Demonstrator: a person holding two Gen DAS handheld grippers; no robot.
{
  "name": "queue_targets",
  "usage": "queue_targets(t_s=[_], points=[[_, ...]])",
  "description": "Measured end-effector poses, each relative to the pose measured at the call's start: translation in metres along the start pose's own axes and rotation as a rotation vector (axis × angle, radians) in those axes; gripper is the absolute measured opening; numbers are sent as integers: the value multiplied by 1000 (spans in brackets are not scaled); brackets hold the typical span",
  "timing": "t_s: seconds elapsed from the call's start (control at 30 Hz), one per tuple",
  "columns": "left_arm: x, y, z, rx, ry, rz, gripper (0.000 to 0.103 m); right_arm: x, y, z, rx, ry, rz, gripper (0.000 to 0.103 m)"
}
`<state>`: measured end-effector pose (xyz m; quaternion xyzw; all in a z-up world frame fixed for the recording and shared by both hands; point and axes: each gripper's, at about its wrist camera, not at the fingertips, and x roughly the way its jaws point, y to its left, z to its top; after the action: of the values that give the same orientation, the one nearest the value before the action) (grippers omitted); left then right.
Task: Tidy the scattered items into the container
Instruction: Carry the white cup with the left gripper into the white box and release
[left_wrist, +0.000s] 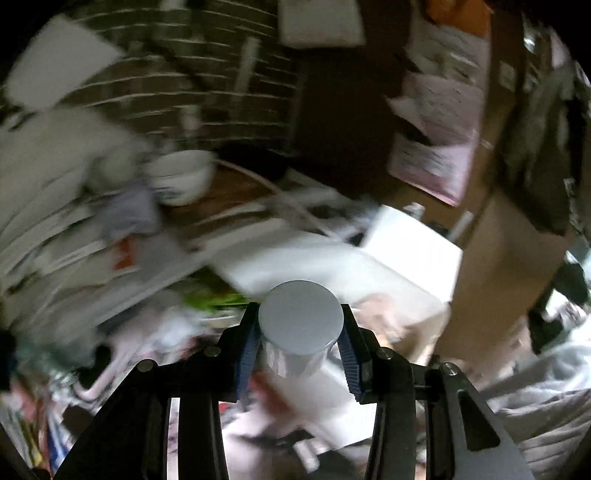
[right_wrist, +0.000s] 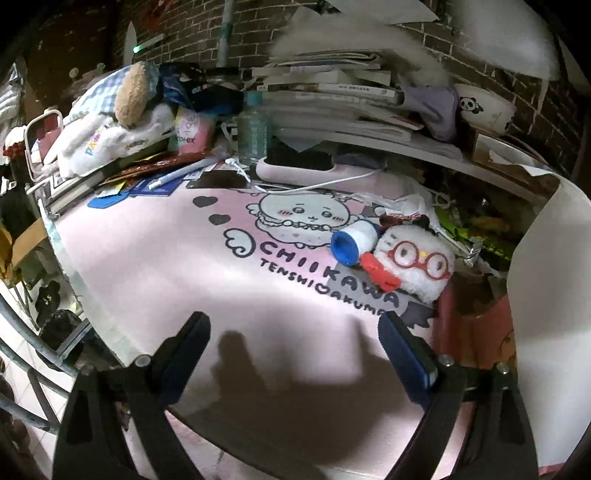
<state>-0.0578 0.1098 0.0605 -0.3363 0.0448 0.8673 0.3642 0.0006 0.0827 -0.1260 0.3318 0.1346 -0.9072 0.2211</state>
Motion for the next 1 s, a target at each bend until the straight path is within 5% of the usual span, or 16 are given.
queue_targets(t_s=[0.17, 0.4, 0.83, 1.0], points=[[46, -45, 21, 60, 137, -90, 36, 2, 2, 0, 2, 1, 1, 91], [105, -62, 25, 58, 303, -86, 36, 3, 0, -2, 28, 2, 30, 91], [140, -52, 6, 51, 362, 5, 36, 5, -16, -6, 54, 9, 37, 91], [143, -51, 6, 48, 370, 2, 62, 8, -18, -8, 58, 19, 25, 91]])
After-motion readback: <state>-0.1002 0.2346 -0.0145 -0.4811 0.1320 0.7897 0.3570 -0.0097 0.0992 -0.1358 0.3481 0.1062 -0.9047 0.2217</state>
